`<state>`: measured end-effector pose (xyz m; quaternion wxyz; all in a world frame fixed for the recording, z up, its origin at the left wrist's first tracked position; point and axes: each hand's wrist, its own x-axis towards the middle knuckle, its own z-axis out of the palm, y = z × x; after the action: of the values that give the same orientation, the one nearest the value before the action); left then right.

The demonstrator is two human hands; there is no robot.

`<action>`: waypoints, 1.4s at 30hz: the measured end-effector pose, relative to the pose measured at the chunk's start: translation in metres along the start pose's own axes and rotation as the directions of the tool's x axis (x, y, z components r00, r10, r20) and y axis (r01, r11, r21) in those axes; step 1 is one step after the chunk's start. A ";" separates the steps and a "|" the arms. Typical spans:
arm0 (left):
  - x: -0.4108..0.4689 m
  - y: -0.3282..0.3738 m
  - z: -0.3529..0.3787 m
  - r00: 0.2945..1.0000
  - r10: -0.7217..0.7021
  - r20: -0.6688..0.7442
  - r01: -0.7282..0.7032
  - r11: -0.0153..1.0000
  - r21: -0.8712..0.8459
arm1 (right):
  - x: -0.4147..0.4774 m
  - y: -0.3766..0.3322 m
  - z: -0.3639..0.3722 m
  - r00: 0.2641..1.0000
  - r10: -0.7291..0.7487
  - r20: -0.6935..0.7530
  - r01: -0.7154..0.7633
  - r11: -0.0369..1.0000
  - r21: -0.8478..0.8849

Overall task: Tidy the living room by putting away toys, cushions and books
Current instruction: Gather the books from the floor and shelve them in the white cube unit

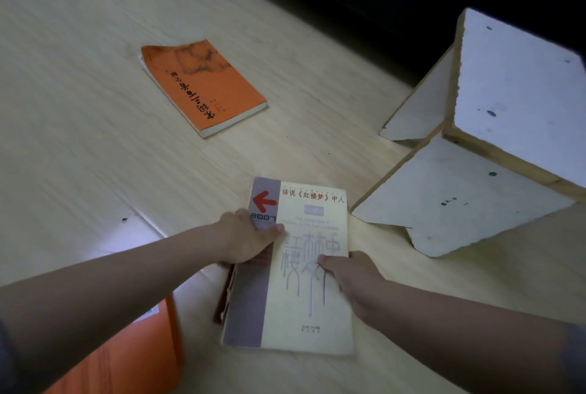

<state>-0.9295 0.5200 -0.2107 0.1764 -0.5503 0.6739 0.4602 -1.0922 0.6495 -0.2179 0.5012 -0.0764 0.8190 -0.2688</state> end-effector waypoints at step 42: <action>-0.177 0.064 -0.070 0.790 0.338 -0.512 -0.613 0.459 -0.643 | -0.128 -0.093 -0.073 0.671 -0.683 0.288 0.639 0.730 0.242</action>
<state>-0.9096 0.5642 -0.0156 -0.3284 -0.4208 0.5487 0.6434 -1.1060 0.6484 -0.0442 0.5132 -0.3851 0.6120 -0.4623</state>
